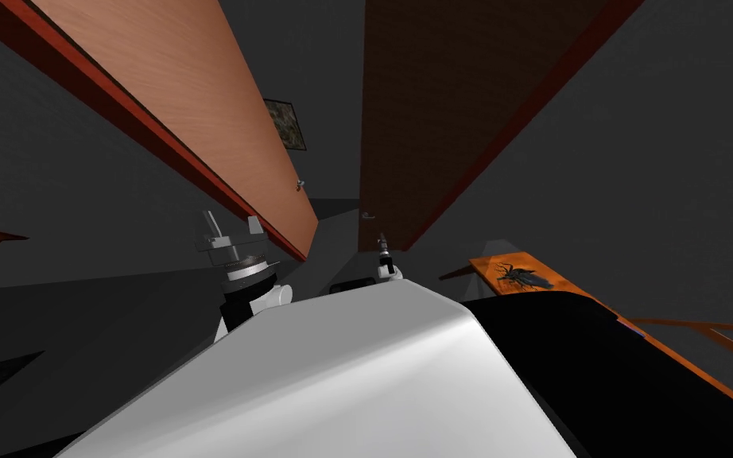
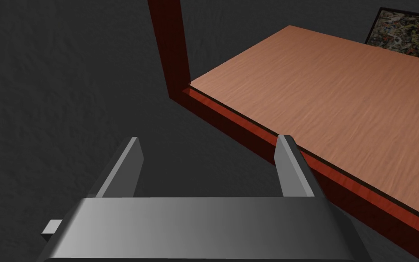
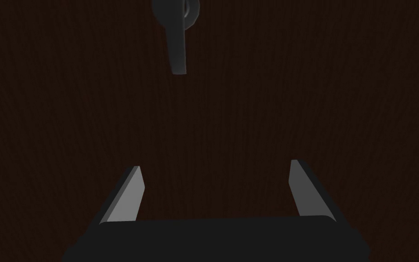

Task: Push the door open

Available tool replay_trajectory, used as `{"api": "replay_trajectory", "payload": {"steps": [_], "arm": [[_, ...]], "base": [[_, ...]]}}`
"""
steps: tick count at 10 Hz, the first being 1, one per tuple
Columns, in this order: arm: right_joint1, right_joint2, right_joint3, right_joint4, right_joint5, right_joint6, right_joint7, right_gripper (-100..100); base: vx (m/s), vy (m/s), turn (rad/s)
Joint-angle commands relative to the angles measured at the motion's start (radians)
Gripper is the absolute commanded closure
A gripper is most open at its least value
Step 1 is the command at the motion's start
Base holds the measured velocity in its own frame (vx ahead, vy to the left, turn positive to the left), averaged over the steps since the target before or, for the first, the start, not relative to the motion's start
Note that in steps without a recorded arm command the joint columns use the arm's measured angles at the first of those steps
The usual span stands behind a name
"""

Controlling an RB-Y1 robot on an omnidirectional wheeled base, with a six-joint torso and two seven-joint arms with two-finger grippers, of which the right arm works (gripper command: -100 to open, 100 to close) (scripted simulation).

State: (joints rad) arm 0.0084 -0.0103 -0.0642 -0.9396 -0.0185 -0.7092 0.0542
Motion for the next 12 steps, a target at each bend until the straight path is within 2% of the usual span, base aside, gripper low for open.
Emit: {"api": "replay_trajectory", "payload": {"steps": [1,8,9,10,12], "arm": [[-0.013,0.005,-0.003,0.033,0.001,-0.010,-0.001,-100],[-0.058,0.051,-0.010,0.159,0.010,-0.043,0.001,-100],[-0.053,0.047,-0.009,0.147,0.009,-0.040,0.001,-100],[-0.056,0.016,-0.012,0.153,0.008,-0.043,0.001,-100],[-0.057,-0.004,-0.015,0.157,0.006,-0.045,0.001,-100]], "base": [[0.096,0.007,0.011],[0.123,0.005,0.014],[0.057,-0.005,0.005],[0.116,0.009,0.022],[0.193,0.007,0.023]]}}
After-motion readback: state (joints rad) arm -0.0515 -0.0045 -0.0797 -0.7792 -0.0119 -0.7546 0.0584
